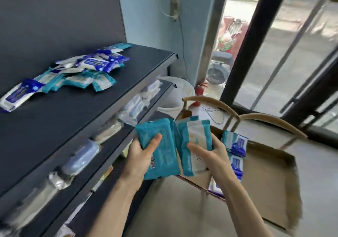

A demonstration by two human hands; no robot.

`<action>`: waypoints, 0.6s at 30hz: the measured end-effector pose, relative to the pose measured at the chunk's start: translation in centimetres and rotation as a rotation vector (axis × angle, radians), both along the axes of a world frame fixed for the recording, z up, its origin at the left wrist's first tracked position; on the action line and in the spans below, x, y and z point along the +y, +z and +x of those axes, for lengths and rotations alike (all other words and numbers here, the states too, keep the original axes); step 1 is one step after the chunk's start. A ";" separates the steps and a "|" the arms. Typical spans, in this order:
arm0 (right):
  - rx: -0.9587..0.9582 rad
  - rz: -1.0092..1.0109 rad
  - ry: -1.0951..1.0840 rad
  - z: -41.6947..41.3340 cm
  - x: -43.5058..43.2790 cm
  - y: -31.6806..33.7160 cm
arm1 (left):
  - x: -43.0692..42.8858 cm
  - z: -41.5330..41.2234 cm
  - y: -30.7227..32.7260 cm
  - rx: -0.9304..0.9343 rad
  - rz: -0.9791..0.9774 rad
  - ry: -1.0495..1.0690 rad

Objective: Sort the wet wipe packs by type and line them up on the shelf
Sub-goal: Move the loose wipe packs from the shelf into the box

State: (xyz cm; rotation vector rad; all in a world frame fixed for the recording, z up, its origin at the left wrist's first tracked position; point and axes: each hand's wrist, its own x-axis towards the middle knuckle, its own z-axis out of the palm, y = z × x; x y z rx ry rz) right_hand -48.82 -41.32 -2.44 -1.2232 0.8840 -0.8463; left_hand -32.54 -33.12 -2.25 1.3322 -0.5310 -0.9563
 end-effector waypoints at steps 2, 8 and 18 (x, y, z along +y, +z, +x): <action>0.024 0.012 -0.079 -4.5 -0.3 -0.9 | -1.8 -3.7 -1.3 0.034 0.037 -0.106; 0.124 0.075 -0.256 -18.6 -1.3 -4.5 | -6.1 -16.3 -5.5 0.110 0.154 -0.321; 0.143 0.256 -0.270 -31.3 -5.3 -9.7 | -11.1 -29.3 -12.0 0.184 0.372 -0.432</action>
